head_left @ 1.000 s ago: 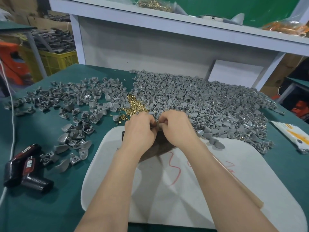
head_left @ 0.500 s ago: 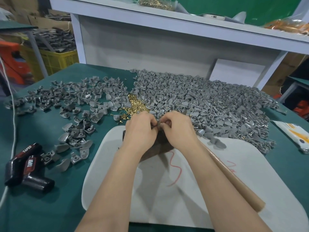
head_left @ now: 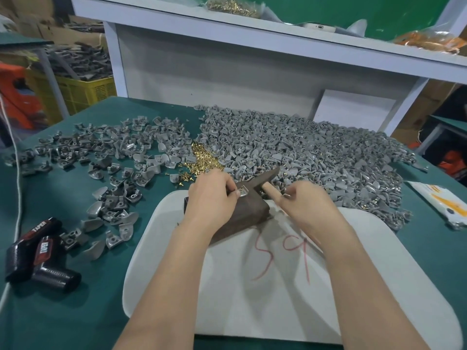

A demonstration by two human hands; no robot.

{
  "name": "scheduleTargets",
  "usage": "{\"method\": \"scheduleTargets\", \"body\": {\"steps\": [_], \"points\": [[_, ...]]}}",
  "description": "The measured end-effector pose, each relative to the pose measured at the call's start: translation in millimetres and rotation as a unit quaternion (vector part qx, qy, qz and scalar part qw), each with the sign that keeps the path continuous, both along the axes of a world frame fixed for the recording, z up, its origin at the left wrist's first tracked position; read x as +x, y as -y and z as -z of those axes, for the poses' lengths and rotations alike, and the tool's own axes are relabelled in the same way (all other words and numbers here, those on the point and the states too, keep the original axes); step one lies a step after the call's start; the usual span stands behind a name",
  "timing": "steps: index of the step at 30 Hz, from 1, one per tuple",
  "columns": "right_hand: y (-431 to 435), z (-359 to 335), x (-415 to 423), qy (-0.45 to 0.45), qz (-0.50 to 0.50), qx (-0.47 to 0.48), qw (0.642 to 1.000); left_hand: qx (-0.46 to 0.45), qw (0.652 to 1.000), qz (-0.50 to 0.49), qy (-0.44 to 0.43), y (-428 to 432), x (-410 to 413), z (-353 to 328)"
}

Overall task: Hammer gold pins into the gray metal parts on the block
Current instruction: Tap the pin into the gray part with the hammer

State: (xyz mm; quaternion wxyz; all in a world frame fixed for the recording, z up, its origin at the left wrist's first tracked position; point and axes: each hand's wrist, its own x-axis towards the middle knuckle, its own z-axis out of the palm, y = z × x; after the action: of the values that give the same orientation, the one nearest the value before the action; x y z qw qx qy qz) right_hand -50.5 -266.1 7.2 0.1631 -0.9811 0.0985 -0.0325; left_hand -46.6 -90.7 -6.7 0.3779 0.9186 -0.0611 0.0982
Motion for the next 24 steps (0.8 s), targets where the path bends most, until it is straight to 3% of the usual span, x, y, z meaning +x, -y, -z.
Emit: {"method": "scheduleTargets", "body": {"steps": [3, 7, 12, 16, 18, 21, 24], "points": [[-1, 6, -2, -0.078, -0.001, -0.013, 0.997, 0.006, 1.0, -0.003, -0.008, 0, 0, -1], [0, 2, -10, 0.003, 0.003, 0.007, 1.0, 0.013, 1.0, -0.006, -0.01, 0, -3, -2], [3, -9, -26, 0.084, -0.078, 0.088, 0.989, 0.014, 1.0, -0.01, -0.014, 1, -3, -2], [-3, -14, -43, 0.228, -0.114, 0.096, 0.962, 0.02, 1.0, -0.009, -0.014, 0, -4, -2], [-7, -16, -48, 0.231, -0.149, 0.091, 0.957, 0.017, 1.0, -0.013, -0.013, 1, -3, -2], [-4, -15, -48, 0.131, -0.154, 0.04, 0.979, 0.011, 1.0, -0.017, -0.022, 0, -4, -3], [-5, -19, -48, 0.225, -0.127, 0.073, 0.963, 0.004, 1.0, -0.01, -0.022, 0, -4, -3]]}}
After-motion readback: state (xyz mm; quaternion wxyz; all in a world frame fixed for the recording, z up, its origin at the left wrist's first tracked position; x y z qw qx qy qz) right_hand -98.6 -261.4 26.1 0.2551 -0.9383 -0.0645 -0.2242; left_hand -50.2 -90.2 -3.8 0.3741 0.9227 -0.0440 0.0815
